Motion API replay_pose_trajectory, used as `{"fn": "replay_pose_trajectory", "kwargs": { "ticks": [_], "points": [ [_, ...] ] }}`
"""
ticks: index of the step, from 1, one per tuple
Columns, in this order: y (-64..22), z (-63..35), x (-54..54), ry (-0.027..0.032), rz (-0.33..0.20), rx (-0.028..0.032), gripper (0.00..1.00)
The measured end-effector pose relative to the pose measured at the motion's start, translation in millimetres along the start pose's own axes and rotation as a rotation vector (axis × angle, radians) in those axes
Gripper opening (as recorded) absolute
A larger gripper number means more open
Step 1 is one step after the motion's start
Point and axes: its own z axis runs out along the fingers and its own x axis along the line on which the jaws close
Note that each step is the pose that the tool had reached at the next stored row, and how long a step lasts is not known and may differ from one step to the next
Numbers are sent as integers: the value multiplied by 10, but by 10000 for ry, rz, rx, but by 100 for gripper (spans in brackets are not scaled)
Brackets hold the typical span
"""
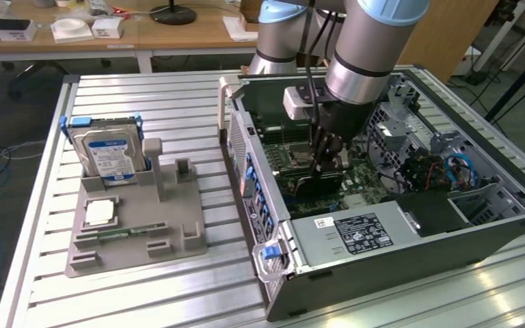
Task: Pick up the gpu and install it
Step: 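Press down on the gpu until it lock into place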
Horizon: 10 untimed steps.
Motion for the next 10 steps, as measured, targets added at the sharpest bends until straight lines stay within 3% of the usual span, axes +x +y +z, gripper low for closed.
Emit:
{"fn": "replay_pose_trajectory", "kwargs": {
  "ticks": [4, 10],
  "points": [
    [21, 71, 3, -3, -1, 42, 11],
    [29, 92, 5, 18, -2, 44, 11]
  ]
}}
